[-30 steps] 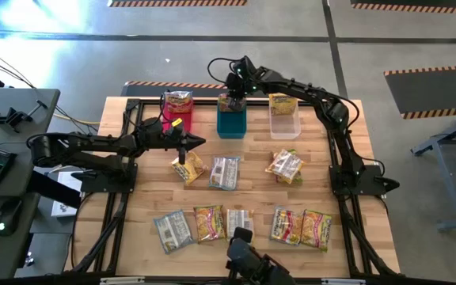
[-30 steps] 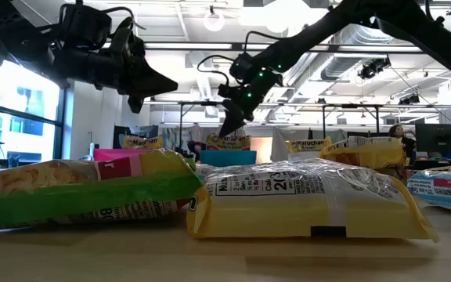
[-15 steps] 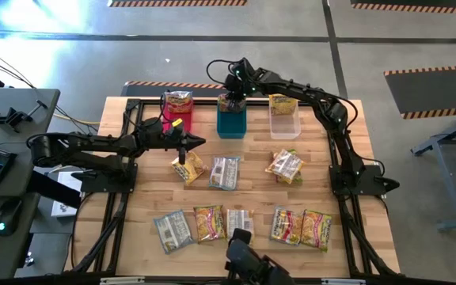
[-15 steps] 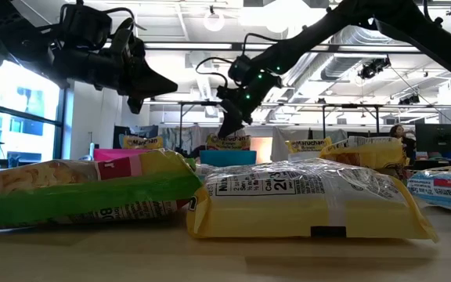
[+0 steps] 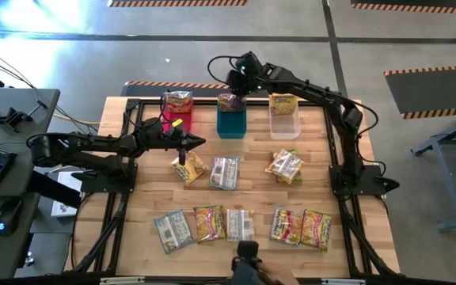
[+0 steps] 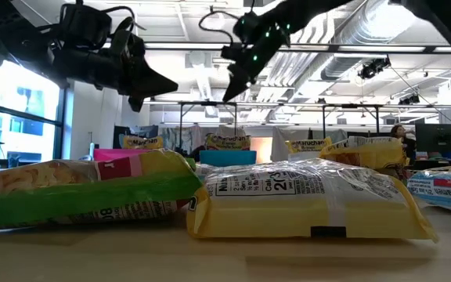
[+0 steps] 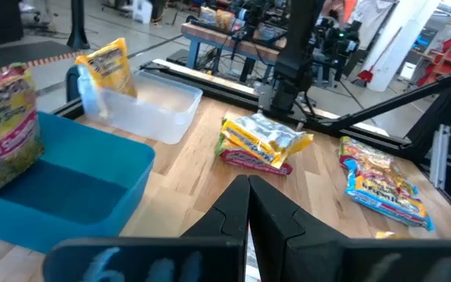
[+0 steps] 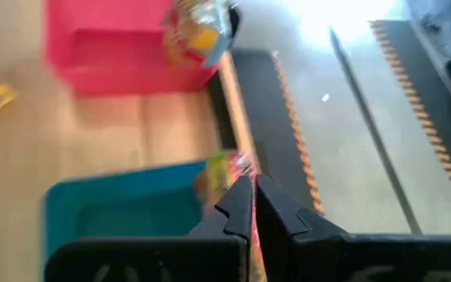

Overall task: Sort Maruchan noodles
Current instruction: Put the bottom left green noodle pack into the blue bin

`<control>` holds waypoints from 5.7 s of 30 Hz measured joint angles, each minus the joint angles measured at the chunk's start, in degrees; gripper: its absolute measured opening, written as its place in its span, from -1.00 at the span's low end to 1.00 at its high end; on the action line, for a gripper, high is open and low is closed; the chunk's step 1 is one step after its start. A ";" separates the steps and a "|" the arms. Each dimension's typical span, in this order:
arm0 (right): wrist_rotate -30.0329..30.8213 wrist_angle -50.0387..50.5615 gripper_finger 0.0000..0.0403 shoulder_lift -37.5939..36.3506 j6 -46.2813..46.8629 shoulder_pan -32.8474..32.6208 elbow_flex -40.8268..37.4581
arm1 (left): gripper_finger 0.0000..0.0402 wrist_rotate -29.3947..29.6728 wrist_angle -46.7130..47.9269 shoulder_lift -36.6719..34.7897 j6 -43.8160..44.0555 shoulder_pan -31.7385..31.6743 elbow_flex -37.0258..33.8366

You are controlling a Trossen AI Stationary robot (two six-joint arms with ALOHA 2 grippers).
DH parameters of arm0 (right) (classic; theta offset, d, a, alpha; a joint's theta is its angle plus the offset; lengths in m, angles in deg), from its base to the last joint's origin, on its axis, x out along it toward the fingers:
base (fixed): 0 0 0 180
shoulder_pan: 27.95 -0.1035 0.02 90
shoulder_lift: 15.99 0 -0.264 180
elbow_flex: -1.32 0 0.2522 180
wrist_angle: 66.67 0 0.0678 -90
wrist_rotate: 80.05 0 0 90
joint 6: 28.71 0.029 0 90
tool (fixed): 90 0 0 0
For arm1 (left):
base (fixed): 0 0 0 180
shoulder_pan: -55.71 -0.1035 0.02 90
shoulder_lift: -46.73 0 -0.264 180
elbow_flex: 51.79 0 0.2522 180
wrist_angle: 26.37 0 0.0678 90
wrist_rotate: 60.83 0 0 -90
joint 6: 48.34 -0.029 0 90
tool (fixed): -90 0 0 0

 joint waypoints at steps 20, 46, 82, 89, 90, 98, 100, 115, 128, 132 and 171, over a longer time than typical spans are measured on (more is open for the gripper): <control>6.17 -52.53 -1.00 -28.01 21.92 -13.19 -57.35 | -1.00 -3.48 1.99 0.03 2.53 6.53 -1.88; 19.79 -61.19 -1.00 -36.04 24.33 -30.33 -76.02 | -0.24 4.52 20.67 26.78 12.09 33.65 17.77; 18.11 -60.98 -0.73 -35.96 30.88 -32.25 -76.02 | -1.00 -1.57 28.61 25.41 -0.92 26.04 24.17; 10.72 -61.32 -0.18 -35.96 40.45 -32.23 -75.78 | -1.00 4.34 31.45 18.27 -2.95 23.12 24.20; 9.56 -61.32 -0.11 -35.95 41.73 -32.23 -75.47 | -1.00 5.53 32.04 17.32 -3.29 22.92 24.18; -0.34 -57.67 0.28 -32.29 47.84 -31.65 -68.23 | -1.00 13.41 29.92 14.06 -4.03 21.92 24.20; -2.49 -55.28 0.32 -30.29 47.95 -30.96 -65.94 | -1.00 13.90 28.77 14.01 -4.42 21.95 24.20; -11.30 -58.39 0.36 -18.44 50.80 -26.65 -60.63 | -1.00 19.02 26.42 13.84 -4.44 21.82 24.20; -9.37 -65.33 0.36 -16.66 52.78 -26.40 -60.70 | -1.00 21.44 25.34 13.81 -1.86 19.64 24.20; -7.13 -65.58 0.36 -16.66 52.78 -25.55 -60.70 | -1.00 21.42 24.42 13.81 -1.88 19.63 24.20; -15.20 -73.96 -0.45 -14.78 45.53 -23.71 -60.76 | -0.69 17.79 26.88 2.52 -8.05 14.57 22.84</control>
